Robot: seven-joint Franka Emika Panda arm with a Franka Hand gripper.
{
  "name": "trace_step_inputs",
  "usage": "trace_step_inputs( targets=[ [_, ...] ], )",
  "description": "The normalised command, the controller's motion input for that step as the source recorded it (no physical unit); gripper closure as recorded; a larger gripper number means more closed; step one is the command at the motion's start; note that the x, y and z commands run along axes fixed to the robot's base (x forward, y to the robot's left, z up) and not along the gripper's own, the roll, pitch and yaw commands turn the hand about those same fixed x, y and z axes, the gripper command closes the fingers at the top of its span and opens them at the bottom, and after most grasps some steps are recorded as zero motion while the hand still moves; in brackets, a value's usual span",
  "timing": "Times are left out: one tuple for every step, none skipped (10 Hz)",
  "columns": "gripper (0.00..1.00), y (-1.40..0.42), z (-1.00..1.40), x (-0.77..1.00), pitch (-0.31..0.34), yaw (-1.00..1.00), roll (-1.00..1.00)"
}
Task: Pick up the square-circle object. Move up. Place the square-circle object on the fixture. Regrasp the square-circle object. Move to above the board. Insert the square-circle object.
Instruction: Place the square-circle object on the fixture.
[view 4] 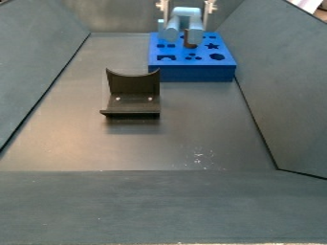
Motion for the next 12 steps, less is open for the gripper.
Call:
trace_step_inputs(
  targets=[
    [1.0, -0.07, 0.01, 1.0, 0.09, 0.22, 0.13],
    [1.0, -0.34, -0.13, 1.0, -0.047, 0.07, -1.0],
    [1.0, -0.35, -0.13, 1.0, -0.044, 0.06, -1.0],
    [1.0, -0.21, -0.1, 1.0, -0.041, 0.04, -1.0],
    [1.0, -0.17, -0.09, 1.0, -0.036, 0.03, -1.0],
    [1.0, -0.12, -0.06, 1.0, -0.018, 0.03, -1.0],
    [1.0, -0.07, -0.04, 0.92, 0.003, 0.02, -1.0],
    [1.0, -0.02, -0.01, 0.77, 0.037, 0.01, -1.0],
    [1.0, 0.0, -0.01, 0.7, 0.05, 0.01, -1.0],
    [1.0, 0.02, -0.01, 0.53, 0.08, -0.01, -1.0],
    [1.0, 0.03, -0.01, 0.47, 0.095, -0.02, -1.0],
    [1.0, 0.03, -0.01, 0.37, 0.106, -0.04, -0.92]
  ],
)
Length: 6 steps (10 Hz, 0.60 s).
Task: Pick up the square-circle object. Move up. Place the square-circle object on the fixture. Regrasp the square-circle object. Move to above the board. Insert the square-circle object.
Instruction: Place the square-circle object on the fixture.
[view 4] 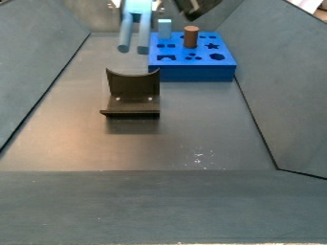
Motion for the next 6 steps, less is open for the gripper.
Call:
trace_step_inputs(
  targets=[
    [1.0, 0.04, -0.01, 0.24, 0.104, -0.06, -0.69],
    [1.0, 0.04, -0.01, 0.14, 0.1, -0.07, -0.51],
    [1.0, 0.04, 0.0, 0.07, 0.082, -0.08, -0.34],
    [1.0, 0.02, 0.01, 0.04, 0.036, -0.08, -0.21],
    [1.0, 0.13, -1.0, 0.12, 0.247, -0.03, -1.0],
    [1.0, 0.14, -1.0, 0.13, 0.244, -0.06, -1.0]
  ],
)
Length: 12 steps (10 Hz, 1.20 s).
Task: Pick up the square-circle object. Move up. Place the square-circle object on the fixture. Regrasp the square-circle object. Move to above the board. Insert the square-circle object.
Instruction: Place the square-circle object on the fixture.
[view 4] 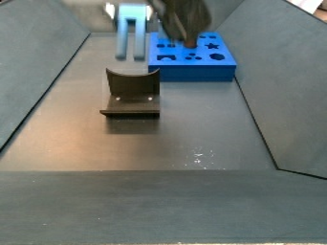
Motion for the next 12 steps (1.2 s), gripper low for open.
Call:
trace_step_inputs(
  targets=[
    [1.0, 0.14, -1.0, 0.14, 0.262, -0.08, -1.0],
    [1.0, 0.13, -1.0, 0.15, 0.272, -0.14, -0.92],
    [1.0, 0.14, -1.0, 0.16, 0.227, -0.18, -0.75],
    [1.0, 0.14, -1.0, 0.17, 0.173, -0.21, -0.58],
    [1.0, 0.14, -1.0, 0.17, 0.128, -0.22, -0.4],
    [1.0, 0.13, -0.97, 0.19, 0.065, -0.22, -0.24],
    [1.0, 0.1, -0.74, 0.15, 0.024, -0.2, -0.19],
    [1.0, 0.08, -0.45, 0.11, -0.01, -0.18, -0.16],
    [1.0, 0.07, -0.26, 0.1, -0.033, -0.15, -0.14],
    [1.0, 0.05, -0.19, 0.08, -0.041, -0.12, -0.13],
    [1.0, 0.05, -0.19, 0.07, -0.056, -0.1, -0.1],
    [1.0, 0.05, -0.19, 0.07, -0.056, -0.08, -0.1]
  ],
)
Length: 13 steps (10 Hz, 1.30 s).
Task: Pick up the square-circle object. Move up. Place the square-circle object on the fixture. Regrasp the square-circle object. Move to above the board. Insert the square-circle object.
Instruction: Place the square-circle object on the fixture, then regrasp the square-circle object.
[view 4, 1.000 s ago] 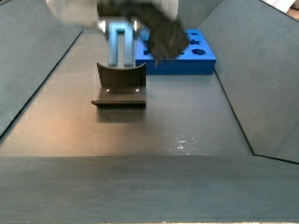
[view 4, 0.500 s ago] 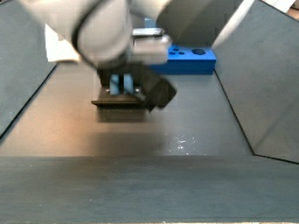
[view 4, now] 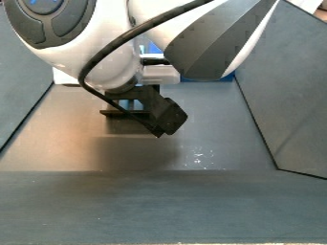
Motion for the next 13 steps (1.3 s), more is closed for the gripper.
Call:
trace_step_inputs(
  targets=[
    [1.0, 0.05, -0.19, 0.07, -0.056, -0.06, -0.1],
    [0.0, 0.0, 0.0, 0.0, 0.0, 0.0, 0.0],
    [0.0, 0.0, 1.0, 0.0, 0.035, -0.01, -0.02],
    [0.0, 0.0, 1.0, 0.0, 0.036, -0.01, -0.02],
    [0.0, 0.01, 1.0, -0.02, 0.039, 0.0, 0.0],
    [0.0, 0.0, 1.0, -0.03, 0.035, 0.0, 0.01],
    [0.0, 0.0, 1.0, -0.04, 0.036, 0.0, 0.03],
    [0.0, 0.01, 0.91, -0.03, 0.039, 0.0, 0.03],
    [0.0, 0.01, 0.66, -0.03, 0.045, 0.0, 0.04],
    [0.0, 0.0, 0.47, -0.03, 0.051, -0.01, 0.04],
    [0.0, 0.01, 0.22, -0.02, 0.061, -0.01, 0.04],
    [0.0, 0.0, 0.0, -1.0, -0.038, 0.08, 0.02],
    [0.0, 0.0, -0.03, -1.0, -0.063, 0.06, 0.01]
  ],
)
